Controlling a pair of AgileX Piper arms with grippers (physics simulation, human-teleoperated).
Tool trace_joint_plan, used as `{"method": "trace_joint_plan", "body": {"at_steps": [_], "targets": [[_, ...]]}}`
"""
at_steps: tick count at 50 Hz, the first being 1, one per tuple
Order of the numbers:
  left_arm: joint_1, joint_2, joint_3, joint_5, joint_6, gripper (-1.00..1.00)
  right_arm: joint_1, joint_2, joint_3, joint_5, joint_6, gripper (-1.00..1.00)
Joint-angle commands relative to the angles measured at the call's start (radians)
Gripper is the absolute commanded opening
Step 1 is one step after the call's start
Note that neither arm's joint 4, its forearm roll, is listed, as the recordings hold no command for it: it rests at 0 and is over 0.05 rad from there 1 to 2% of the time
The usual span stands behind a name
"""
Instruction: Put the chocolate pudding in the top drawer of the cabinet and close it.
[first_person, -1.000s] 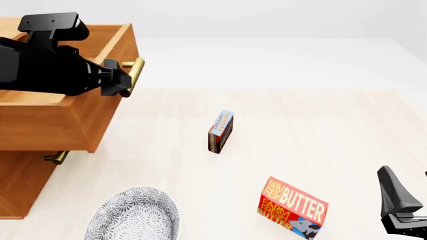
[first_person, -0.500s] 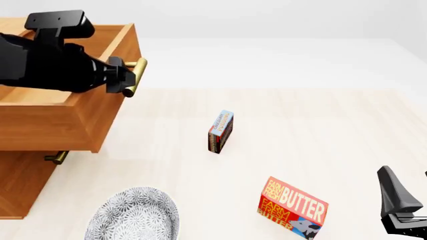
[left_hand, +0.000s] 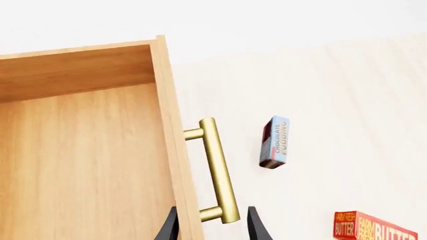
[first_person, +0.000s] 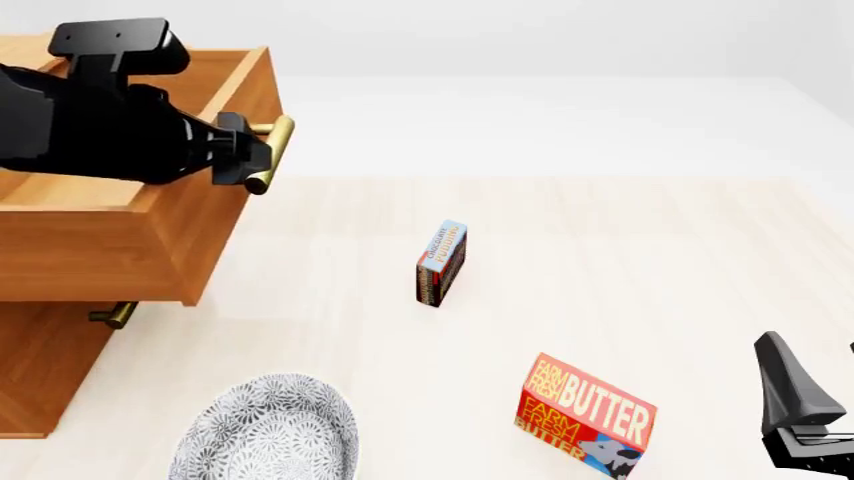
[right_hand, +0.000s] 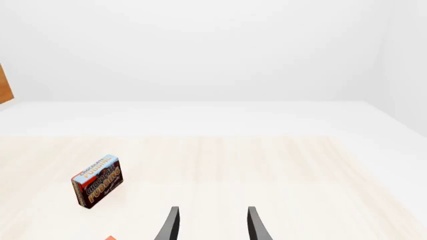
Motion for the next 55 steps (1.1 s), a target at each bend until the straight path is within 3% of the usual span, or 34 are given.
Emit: {"method": "trace_joint_plan", "body": {"at_steps": [1,16,36,55], "targets": [[-0.049,-0.050,-0.049,-0.034,0.059,1.00,0.000,0.000,0.000,0.000,0.000,1.00],[-0.069,-0.116,-0.047,-0.047,0.079,1.00,0.000,0.000,0.000,0.000,0.000,1.00],[-0.086,-0.289,-0.062,0.010,0.157,1.00,0.000,0.000,0.000,0.000,0.000,1.00],[-0.122,-0.447,0.053,-0.016,0.233,1.00,0.000,0.000,0.000,0.000,0.000,1.00]]}}
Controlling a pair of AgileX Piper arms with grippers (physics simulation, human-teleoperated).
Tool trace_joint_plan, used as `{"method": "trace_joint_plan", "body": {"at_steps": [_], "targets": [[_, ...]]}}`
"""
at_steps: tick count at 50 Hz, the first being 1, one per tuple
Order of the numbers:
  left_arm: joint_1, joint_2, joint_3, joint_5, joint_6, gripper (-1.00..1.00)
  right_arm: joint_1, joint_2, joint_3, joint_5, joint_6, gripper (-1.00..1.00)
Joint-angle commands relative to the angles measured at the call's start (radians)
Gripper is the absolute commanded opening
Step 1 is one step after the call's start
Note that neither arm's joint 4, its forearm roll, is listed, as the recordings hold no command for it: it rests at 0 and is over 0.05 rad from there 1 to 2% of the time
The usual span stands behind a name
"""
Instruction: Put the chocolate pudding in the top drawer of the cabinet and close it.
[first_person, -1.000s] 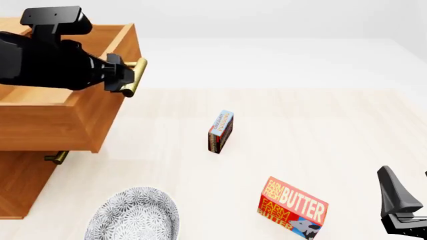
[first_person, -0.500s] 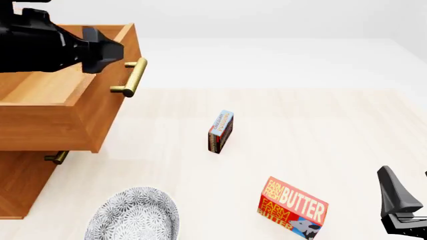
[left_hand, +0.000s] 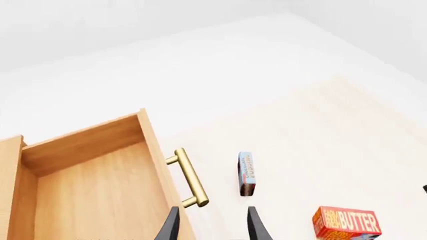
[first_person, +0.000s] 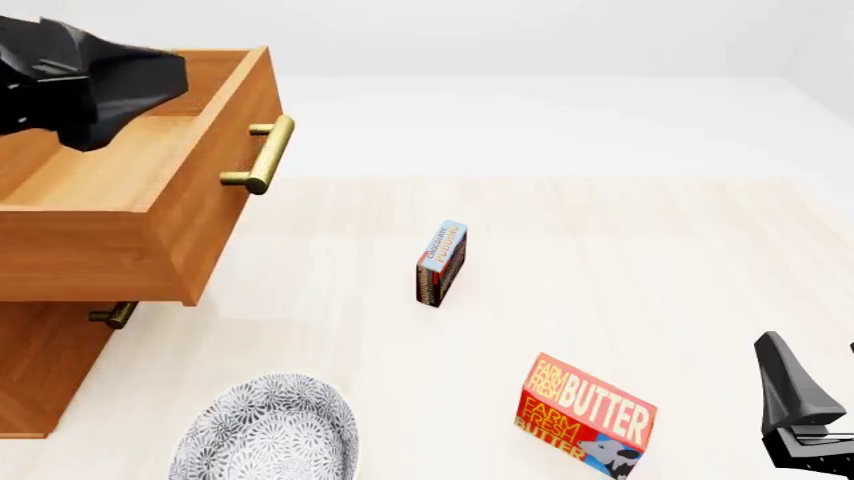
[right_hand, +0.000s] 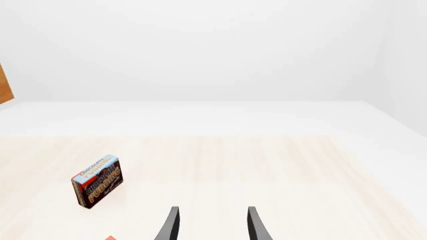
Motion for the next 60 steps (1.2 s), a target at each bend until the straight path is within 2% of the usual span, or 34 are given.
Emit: {"method": "trace_joint_plan", "body": {"at_steps": [1,8,11,13,15,17,20,22,25,27,29,30,32,36,37,39,42,45,47,48,54,60], "targets": [[-0.017,-0.093,0.063,-0.010,0.044,1.00,0.000,0.000,0.000,0.000,0.000,1.00],[-0.007,-0.179,0.176,-0.066,0.104,1.00,0.000,0.000,0.000,0.000,0.000,1.00],[0.003,-0.206,0.197,-0.076,0.106,1.00,0.000,0.000,0.000,0.000,0.000,1.00],[0.008,-0.238,0.229,-0.088,0.146,1.00,0.000,0.000,0.000,0.000,0.000,1.00],[0.010,-0.272,0.259,-0.099,0.139,1.00,0.000,0.000,0.000,0.000,0.000,1.00],[-0.003,-0.292,0.307,-0.116,0.182,1.00,0.000,0.000,0.000,0.000,0.000,1.00],[-0.015,-0.321,0.338,-0.128,0.157,1.00,0.000,0.000,0.000,0.000,0.000,1.00],[-0.025,-0.363,0.401,-0.162,0.205,1.00,0.000,0.000,0.000,0.000,0.000,1.00],[-0.032,-0.390,0.426,-0.177,0.205,1.00,0.000,0.000,0.000,0.000,0.000,1.00],[-0.075,-0.392,0.460,-0.207,0.243,1.00,0.000,0.000,0.000,0.000,0.000,1.00],[-0.066,-0.432,0.474,-0.209,0.195,1.00,0.000,0.000,0.000,0.000,0.000,1.00],[-0.056,-0.449,0.486,-0.214,0.202,1.00,0.000,0.000,0.000,0.000,0.000,1.00],[-0.070,-0.471,0.505,-0.235,0.259,1.00,0.000,0.000,0.000,0.000,0.000,1.00],[-0.059,-0.544,0.520,-0.247,0.271,1.00,0.000,0.000,0.000,0.000,0.000,1.00],[-0.041,-0.539,0.488,-0.212,0.281,1.00,0.000,0.000,0.000,0.000,0.000,1.00],[-0.063,-0.567,0.547,-0.246,0.270,1.00,0.000,0.000,0.000,0.000,0.000,1.00],[-0.084,-0.583,0.608,-0.286,0.292,1.00,0.000,0.000,0.000,0.000,0.000,1.00],[-0.113,-0.565,0.611,-0.298,0.294,1.00,0.000,0.000,0.000,0.000,0.000,1.00],[-0.117,-0.583,0.668,-0.340,0.306,1.00,0.000,0.000,0.000,0.000,0.000,1.00],[-0.146,-0.564,0.681,-0.368,0.302,1.00,0.000,0.000,0.000,0.000,0.000,1.00],[-0.195,-0.548,0.765,-0.457,0.336,1.00,0.000,0.000,0.000,0.000,0.000,1.00],[-0.222,-0.555,0.811,-0.502,0.302,1.00,0.000,0.000,0.000,0.000,0.000,1.00]]}}
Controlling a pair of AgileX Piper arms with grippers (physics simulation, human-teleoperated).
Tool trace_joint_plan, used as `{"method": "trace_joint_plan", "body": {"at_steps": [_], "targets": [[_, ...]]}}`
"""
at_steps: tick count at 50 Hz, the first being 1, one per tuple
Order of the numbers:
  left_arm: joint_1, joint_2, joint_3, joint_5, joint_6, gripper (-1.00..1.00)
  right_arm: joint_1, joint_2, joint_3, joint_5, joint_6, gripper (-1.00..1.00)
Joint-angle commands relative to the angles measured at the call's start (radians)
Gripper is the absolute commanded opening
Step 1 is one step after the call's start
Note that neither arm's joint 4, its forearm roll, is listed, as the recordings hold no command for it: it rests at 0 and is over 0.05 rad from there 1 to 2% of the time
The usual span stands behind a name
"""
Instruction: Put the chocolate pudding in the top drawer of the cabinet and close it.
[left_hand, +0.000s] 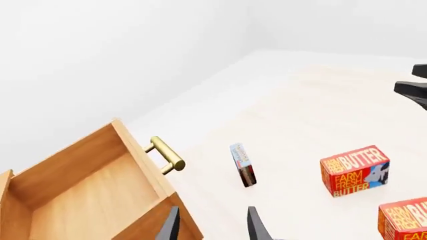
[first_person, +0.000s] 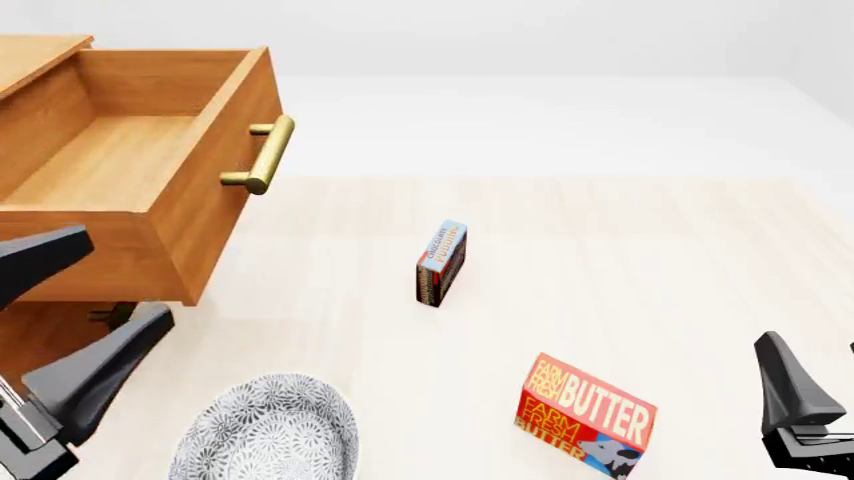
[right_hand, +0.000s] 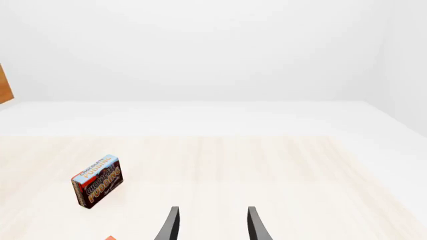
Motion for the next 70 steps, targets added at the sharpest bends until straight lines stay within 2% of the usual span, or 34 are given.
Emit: {"method": "trace_joint_plan", "body": {"at_steps": [1,2,4,5,6,8,9,13,17,18,20,21,23,34,36,38,52,53,55,61,67,70], "targets": [[-0.086,-0.010,0.119,-0.128,-0.023,1.00,0.000,0.000,0.000,0.000,0.000,1.00],[-0.065,-0.042,0.118,-0.110,-0.062,1.00,0.000,0.000,0.000,0.000,0.000,1.00],[-0.107,0.008,0.151,-0.176,0.011,1.00,0.000,0.000,0.000,0.000,0.000,1.00],[-0.107,0.009,0.151,-0.177,0.011,1.00,0.000,0.000,0.000,0.000,0.000,1.00],[-0.122,0.022,0.142,-0.189,-0.025,1.00,0.000,0.000,0.000,0.000,0.000,1.00],[-0.117,0.015,0.190,-0.229,-0.012,1.00,0.000,0.000,0.000,0.000,0.000,1.00],[-0.149,0.056,0.209,-0.286,-0.011,1.00,0.000,0.000,0.000,0.000,0.000,1.00],[-0.172,0.093,0.244,-0.363,-0.032,1.00,0.000,0.000,0.000,0.000,0.000,1.00],[-0.197,0.161,0.271,-0.446,-0.023,1.00,0.000,0.000,0.000,0.000,0.000,1.00],[-0.214,0.196,0.280,-0.494,-0.036,1.00,0.000,0.000,0.000,0.000,0.000,1.00],[-0.221,0.213,0.280,-0.513,-0.037,1.00,0.000,0.000,0.000,0.000,0.000,1.00],[-0.225,0.232,0.244,-0.496,-0.040,1.00,0.000,0.000,0.000,0.000,0.000,1.00],[-0.248,0.280,0.251,-0.548,-0.055,1.00,0.000,0.000,0.000,0.000,0.000,1.00],[-0.309,0.452,0.219,-0.680,-0.091,1.00,0.000,0.000,0.000,0.000,0.000,1.00],[-0.320,0.509,0.256,-0.775,-0.103,1.00,0.000,0.000,0.000,0.000,0.000,1.00],[-0.329,0.550,0.259,-0.810,-0.119,1.00,0.000,0.000,0.000,0.000,0.000,1.00],[-0.357,0.697,0.229,-0.911,-0.152,1.00,0.000,0.000,0.000,0.000,0.000,1.00],[-0.357,0.676,0.196,-0.853,-0.161,1.00,0.000,0.000,0.000,0.000,0.000,1.00],[-0.362,0.691,0.170,-0.826,-0.175,1.00,0.000,0.000,0.000,0.000,0.000,1.00],[-0.351,0.731,0.132,-0.809,-0.206,1.00,0.000,0.000,0.000,0.000,0.000,1.00],[-0.395,0.844,0.062,-0.790,-0.228,1.00,0.000,0.000,0.000,0.000,0.000,1.00],[-0.376,0.841,0.045,-0.776,-0.229,1.00,0.000,0.000,0.000,0.000,0.000,1.00]]}}
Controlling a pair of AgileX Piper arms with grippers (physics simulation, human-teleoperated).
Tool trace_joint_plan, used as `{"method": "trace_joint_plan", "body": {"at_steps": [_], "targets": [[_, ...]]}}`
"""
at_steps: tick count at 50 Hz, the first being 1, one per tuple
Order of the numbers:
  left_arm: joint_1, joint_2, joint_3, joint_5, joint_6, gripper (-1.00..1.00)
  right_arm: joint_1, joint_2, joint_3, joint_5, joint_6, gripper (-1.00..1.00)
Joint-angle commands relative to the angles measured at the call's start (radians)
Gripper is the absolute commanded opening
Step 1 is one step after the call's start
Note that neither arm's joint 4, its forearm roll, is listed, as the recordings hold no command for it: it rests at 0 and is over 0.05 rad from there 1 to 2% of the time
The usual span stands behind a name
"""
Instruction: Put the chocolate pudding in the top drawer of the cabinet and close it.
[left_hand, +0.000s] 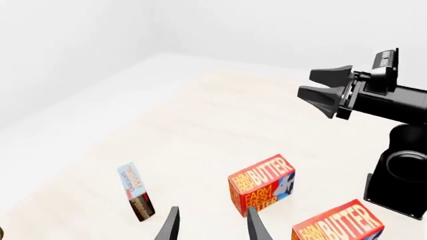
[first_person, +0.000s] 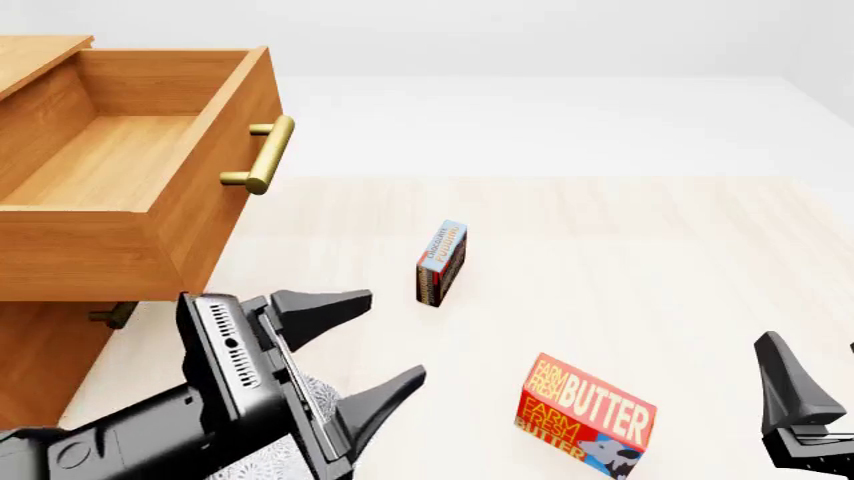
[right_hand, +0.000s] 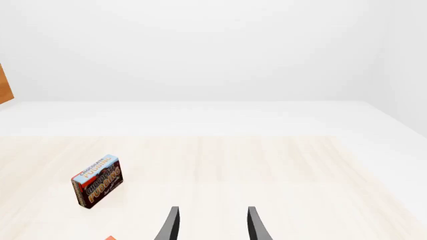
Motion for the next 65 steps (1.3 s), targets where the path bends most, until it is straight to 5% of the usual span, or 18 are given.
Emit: {"method": "trace_joint_plan", "body": {"at_steps": [1,21,65], "targets": [[-0.021,0.117,-0.096,0.035,-0.026,1.00,0.000,0.000,0.000,0.000,0.000,1.00],[-0.012,0.243,-0.233,0.089,-0.076,1.00,0.000,0.000,0.000,0.000,0.000,1.00],[0.237,0.435,-0.341,0.119,-0.225,1.00,0.000,0.000,0.000,0.000,0.000,1.00]]}}
